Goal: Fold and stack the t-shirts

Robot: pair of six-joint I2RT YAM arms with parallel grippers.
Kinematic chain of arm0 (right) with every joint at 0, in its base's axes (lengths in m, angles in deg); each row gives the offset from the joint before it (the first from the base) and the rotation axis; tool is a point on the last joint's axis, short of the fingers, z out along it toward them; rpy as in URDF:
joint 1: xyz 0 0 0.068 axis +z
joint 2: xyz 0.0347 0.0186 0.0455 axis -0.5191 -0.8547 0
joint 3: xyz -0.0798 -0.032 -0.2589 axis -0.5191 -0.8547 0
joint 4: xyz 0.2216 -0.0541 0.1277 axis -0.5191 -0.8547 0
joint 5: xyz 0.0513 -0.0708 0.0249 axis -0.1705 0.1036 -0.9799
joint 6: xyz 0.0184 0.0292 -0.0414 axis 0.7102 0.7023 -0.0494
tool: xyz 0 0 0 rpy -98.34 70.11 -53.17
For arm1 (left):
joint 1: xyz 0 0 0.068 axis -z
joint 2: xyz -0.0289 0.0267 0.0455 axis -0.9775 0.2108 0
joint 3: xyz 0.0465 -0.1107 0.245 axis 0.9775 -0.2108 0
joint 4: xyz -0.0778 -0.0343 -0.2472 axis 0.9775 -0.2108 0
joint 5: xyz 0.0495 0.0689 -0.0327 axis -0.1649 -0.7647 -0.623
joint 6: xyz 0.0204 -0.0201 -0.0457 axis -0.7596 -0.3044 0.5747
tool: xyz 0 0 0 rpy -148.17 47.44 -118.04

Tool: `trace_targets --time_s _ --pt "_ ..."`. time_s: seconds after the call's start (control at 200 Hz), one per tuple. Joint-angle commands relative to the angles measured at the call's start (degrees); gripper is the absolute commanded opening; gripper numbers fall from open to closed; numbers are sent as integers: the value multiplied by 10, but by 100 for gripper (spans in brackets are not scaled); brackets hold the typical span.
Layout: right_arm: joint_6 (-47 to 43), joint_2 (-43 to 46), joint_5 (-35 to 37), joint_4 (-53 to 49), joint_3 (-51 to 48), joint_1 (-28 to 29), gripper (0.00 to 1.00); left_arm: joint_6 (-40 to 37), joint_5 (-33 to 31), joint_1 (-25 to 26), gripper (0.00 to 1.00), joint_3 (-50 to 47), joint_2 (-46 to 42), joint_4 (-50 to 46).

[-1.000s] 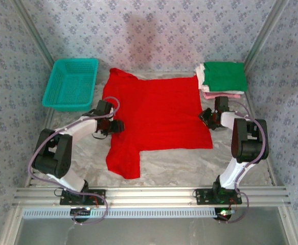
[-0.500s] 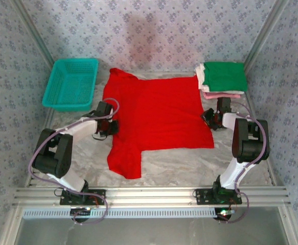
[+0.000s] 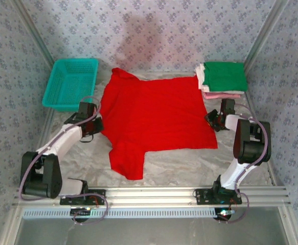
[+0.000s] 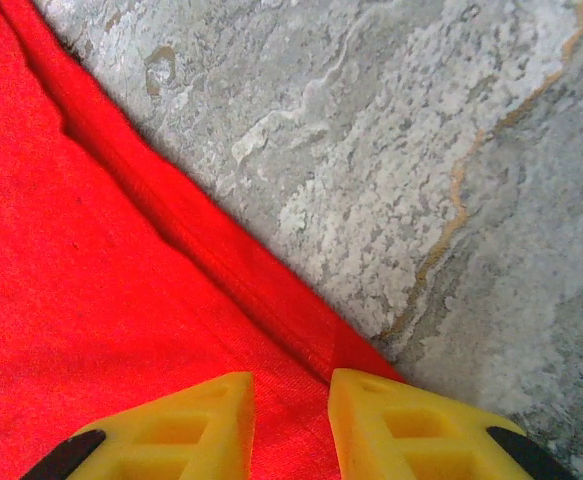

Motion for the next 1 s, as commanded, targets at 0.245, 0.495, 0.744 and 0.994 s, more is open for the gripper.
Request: trace_targets --time_s 0.245,0.495,0.744,0.994 --pt "2 45 56 -82 -23 -16 31 0 -88 -36 13 -9 41 -27" --pt "-26 100 52 -145 5 19 46 -11 -88 -14 49 37 -19 -53" --pt "-63 214 66 -202 -26 36 54 135 28 94 57 -28 -198 -208" --pt "-94 228 60 -180 -58 89 56 315 32 263 59 -150 -262 -208"
